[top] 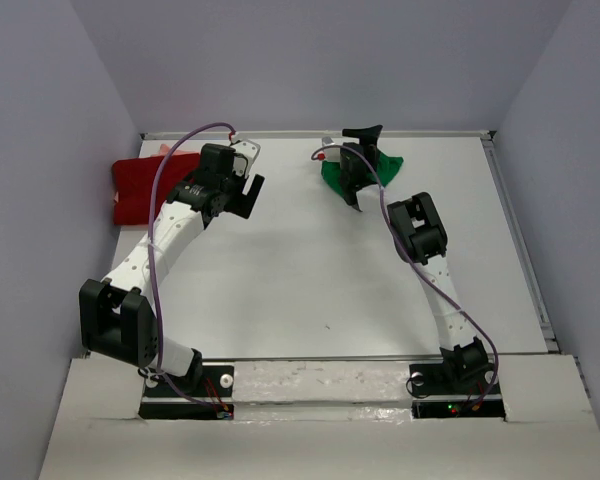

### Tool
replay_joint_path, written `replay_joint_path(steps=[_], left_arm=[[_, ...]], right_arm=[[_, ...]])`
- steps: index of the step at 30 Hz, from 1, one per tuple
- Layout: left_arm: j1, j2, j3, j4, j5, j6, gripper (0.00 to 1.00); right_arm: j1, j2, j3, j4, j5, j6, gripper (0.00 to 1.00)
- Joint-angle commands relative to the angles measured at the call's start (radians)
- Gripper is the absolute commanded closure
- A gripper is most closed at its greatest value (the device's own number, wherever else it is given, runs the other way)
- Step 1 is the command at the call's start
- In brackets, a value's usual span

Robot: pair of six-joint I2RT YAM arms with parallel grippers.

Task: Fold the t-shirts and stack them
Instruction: Fold the long partially folded tshirt into a neat square

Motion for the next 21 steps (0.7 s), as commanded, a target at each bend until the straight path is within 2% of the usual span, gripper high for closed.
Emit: replay_joint_path(steps=[1, 6, 10, 14, 16, 19, 21], left_arm=[[0.008, -0.012, 0.003, 0.0, 0.005, 0.009, 0.01], [0.01, -0.027, 0.012, 0.0, 0.002, 0.007, 0.01], [0.02, -0.029, 0.027, 0.002, -0.001, 0.002, 0.01], [0.042, -0.034, 0.049, -0.003, 0.003, -0.001, 0.01], [0.063, -0.038, 0.052, -0.003, 0.005, -0.002, 0.01], [0.089, -0.04, 0.044, -0.001, 0.017, -0.004, 0.01], [0.1, -0.043, 0.038, 0.0, 0.031, -0.005, 0.01]], right_arm=[[0.01, -0.018, 0.043, -0.06, 0.003, 0.04, 0.0], [0.01, -0.145, 0.075, -0.069, 0.0, 0.057, 0.0], [0.001, -0.274, 0.097, -0.203, -0.002, 0.181, 0.0], [0.001, -0.398, 0.117, -0.502, -0.011, 0.392, 0.0], [0.001, -0.453, 0.152, -0.652, -0.032, 0.563, 0.0], [-0.01, -0.504, 0.192, -0.962, -0.125, 0.771, 0.0], [-0.021, -0.524, 0.184, -1.05, -0.179, 0.854, 0.0]])
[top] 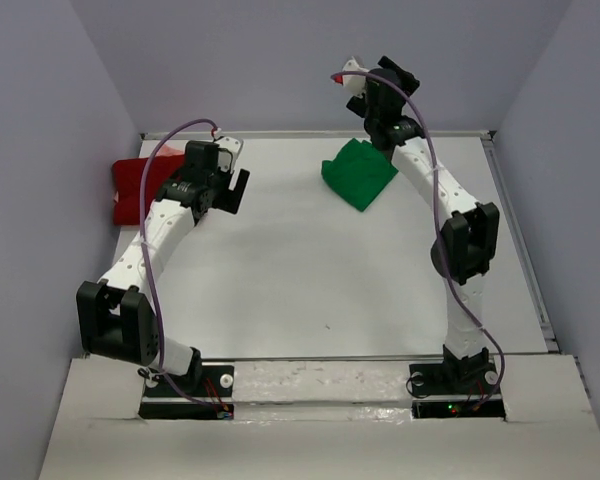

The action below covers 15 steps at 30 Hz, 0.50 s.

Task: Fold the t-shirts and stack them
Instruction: Fold the long partially folded tshirt into a neat square

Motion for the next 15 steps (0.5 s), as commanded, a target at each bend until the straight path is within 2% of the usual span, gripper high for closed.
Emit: replay_joint_path(steps=[1, 4, 7, 12, 15], left_arm=[[0.029, -0.042, 0.028, 0.004, 0.034, -0.006, 0.01], [0.04, -0.039, 0.031, 0.001, 0.048, -0.007, 0.01], [0.048, -0.029, 0.044, -0.013, 0.051, -0.007, 0.01], [0.049, -0.018, 0.046, -0.02, 0.049, -0.009, 0.01], [0.051, -0.015, 0.043, -0.022, 0.04, -0.007, 0.01]], right_arm=[[-0.025, -0.061, 0.029, -0.44, -0.18, 0.339, 0.0], [-0.057, -0.069, 0.012, -0.539, -0.279, 0.471, 0.0], [-0.085, -0.059, -0.009, -0.691, -0.485, 0.572, 0.0], [-0.105, -0.003, -0.044, -0.733, -0.615, 0.646, 0.01], [-0.125, 0.069, -0.005, -0.754, -0.67, 0.663, 0.01]])
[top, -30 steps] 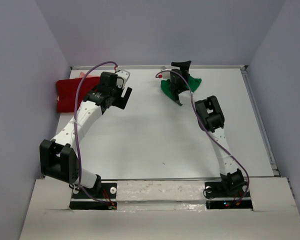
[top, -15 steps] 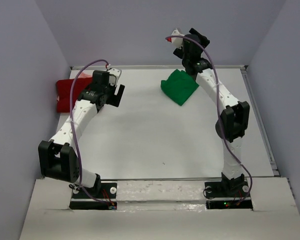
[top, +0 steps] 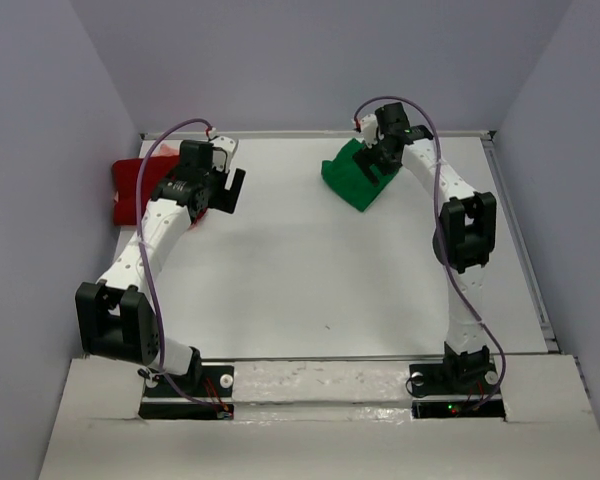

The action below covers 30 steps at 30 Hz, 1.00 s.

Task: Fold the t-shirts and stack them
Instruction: Fold the long partially folded tshirt into a neat square

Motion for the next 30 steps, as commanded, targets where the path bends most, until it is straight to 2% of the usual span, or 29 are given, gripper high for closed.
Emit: replay_joint_path(steps=[1, 4, 11, 22, 30], left_arm=[[0.008, -0.016, 0.03, -0.005, 0.004, -0.006, 0.01], [0.01, -0.019, 0.016, 0.0, 0.001, -0.004, 0.01], [0.013, -0.003, 0.025, -0.006, 0.001, -0.003, 0.01], [0.014, 0.028, 0.042, -0.019, 0.001, -0.003, 0.01], [0.014, 0.054, 0.047, -0.017, 0.001, -0.003, 0.01]], right_arm=[[-0.004, 0.087, 0.078, -0.105, -0.158, 0.074, 0.01], [-0.004, 0.178, 0.189, -0.14, -0.154, 0.065, 0.01], [-0.004, 0.273, 0.327, -0.149, -0.164, 0.056, 0.01], [-0.014, 0.299, 0.401, -0.148, -0.218, 0.077, 0.0], [-0.014, 0.436, 0.502, -0.111, -0.275, 0.154, 0.02]])
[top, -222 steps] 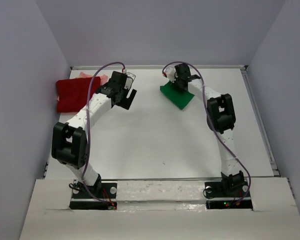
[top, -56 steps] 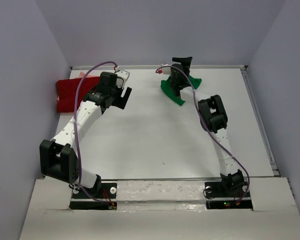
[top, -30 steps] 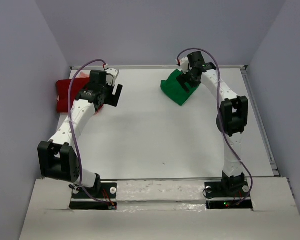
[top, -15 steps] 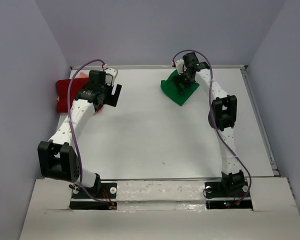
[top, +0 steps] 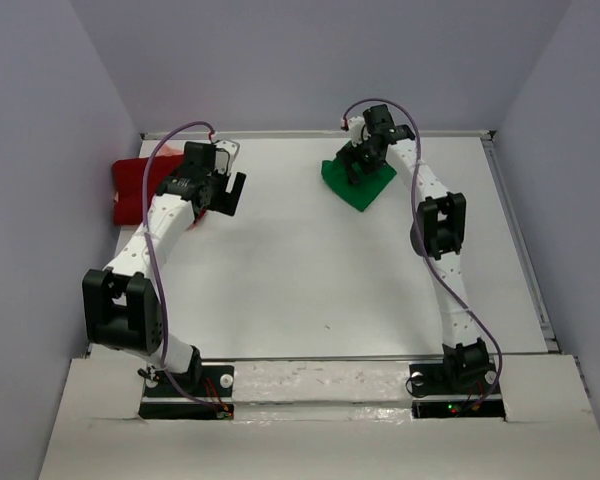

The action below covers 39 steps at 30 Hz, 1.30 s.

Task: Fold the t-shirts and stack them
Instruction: Fold the long partially folded tshirt into a neat square

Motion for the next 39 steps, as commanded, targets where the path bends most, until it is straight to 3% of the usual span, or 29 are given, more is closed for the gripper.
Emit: replay_joint_path(steps=[1, 5, 10, 15, 17, 20, 25, 31, 35, 39], left_arm=[[0.005, 0.002, 0.052, -0.011, 0.001, -0.002, 0.01], [0.005, 0.024, 0.063, -0.025, 0.004, -0.003, 0.01], [0.005, 0.044, 0.081, -0.036, 0.003, -0.002, 0.01], [0.005, 0.036, 0.077, -0.039, 0.004, -0.002, 0.01], [0.005, 0.033, 0.077, -0.039, 0.009, -0.003, 0.01], [0.005, 0.028, 0.08, -0.039, 0.012, -0.003, 0.01], [0.007, 0.021, 0.074, -0.042, 0.018, -0.002, 0.01], [0.005, 0.005, 0.06, -0.037, 0.021, 0.0, 0.01], [0.005, 0.007, 0.063, -0.037, 0.023, 0.001, 0.01], [0.005, 0.01, 0.077, -0.043, 0.024, 0.001, 0.01]], right_arm=[[-0.008, 0.07, 0.072, 0.03, -0.032, 0.066, 0.02], [-0.008, 0.081, 0.084, 0.032, -0.054, 0.081, 0.01], [-0.008, -0.004, -0.124, 0.036, -0.166, 0.066, 0.0], [0.001, -0.047, -0.245, -0.16, -0.286, -0.038, 0.01], [0.001, -0.1, -0.365, -0.191, -0.294, -0.104, 0.01], [0.001, -0.191, -0.565, -0.136, -0.277, -0.152, 0.0], [0.021, -0.361, -0.738, -0.166, -0.233, -0.288, 0.0], [0.03, -0.499, -0.931, -0.123, -0.027, -0.436, 0.0], [0.03, -0.585, -0.893, -0.131, -0.03, -0.483, 0.0], [0.03, -0.631, -0.741, -0.201, -0.158, -0.48, 0.0]])
